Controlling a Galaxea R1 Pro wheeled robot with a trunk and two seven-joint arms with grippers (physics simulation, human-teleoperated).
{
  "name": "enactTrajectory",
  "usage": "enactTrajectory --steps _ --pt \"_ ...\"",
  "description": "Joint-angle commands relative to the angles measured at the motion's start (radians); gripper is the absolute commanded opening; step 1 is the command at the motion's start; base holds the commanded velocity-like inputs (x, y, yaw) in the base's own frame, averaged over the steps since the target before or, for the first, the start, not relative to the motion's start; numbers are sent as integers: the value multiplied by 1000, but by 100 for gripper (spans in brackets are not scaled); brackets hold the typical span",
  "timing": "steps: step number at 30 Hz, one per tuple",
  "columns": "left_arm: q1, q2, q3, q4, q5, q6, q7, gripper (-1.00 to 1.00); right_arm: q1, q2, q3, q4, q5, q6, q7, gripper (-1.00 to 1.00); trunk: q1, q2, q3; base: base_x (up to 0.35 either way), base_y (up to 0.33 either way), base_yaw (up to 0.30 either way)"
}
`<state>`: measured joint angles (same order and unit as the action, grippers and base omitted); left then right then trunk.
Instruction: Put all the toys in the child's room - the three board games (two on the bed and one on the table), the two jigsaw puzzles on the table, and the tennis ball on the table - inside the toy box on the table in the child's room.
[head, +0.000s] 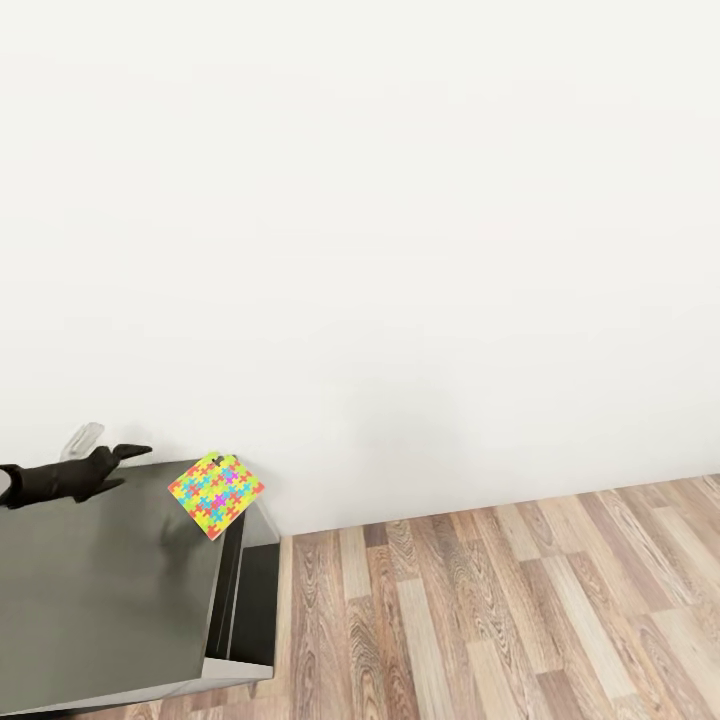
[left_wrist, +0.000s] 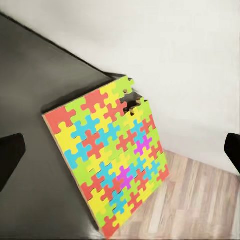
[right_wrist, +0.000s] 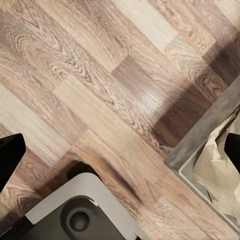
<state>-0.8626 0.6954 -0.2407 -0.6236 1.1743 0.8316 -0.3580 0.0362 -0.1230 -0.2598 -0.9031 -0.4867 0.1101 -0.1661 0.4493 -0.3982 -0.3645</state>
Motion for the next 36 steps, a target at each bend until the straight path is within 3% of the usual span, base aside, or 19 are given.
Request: enactTrajectory --steps 1,5,6,11,15,18,20,23,27,29,36 --pt "0 19 -6 1 -2 20 -62 100 1 0 1 -4 -7 5 -5 100 1 -2 -2 0 0 0" --pt "5 59 -7 1 -5 66 -230 100 1 0 1 -8 -7 5 -3 100 1 -2 -2 0 0 0" --pt "16 86 -13 -4 -6 81 -364 100 1 0 2 -10 -7 7 -4 100 1 -2 -2 0 0 0" --pt "27 96 -16 -12 -7 85 -453 100 1 1 2 -12 -7 9 -3 100 1 -2 -2 0 0 0" --pt "36 98 -17 -41 -7 86 -500 100 1 1 9 -26 -7 17 -3 100 1 -2 -2 0 0 0" --pt "62 104 -17 -81 -7 89 -527 100 1 1 52 -72 -9 48 -3 100 1 -2 -2 0 0 0" --pt "77 112 -17 -111 -7 90 -537 100 -2 2 91 -133 -14 116 -4 100 1 -2 -2 0 0 0" --pt "84 117 -17 -129 -6 90 -542 100 -25 2 111 -227 -22 227 -5 100 1 -2 -2 0 0 0" --pt "87 124 -17 -137 -6 90 -545 100 -132 2 118 -300 -29 403 -5 100 1 -2 -2 0 0 0" --pt "88 125 -17 -137 -5 90 -545 100 -181 3 119 -301 -31 455 -5 100 1 -2 -2 0 0 0" --pt "88 127 -17 -139 -4 90 -546 100 -315 6 120 -209 -32 598 -3 100 1 -2 -2 0 0 0"
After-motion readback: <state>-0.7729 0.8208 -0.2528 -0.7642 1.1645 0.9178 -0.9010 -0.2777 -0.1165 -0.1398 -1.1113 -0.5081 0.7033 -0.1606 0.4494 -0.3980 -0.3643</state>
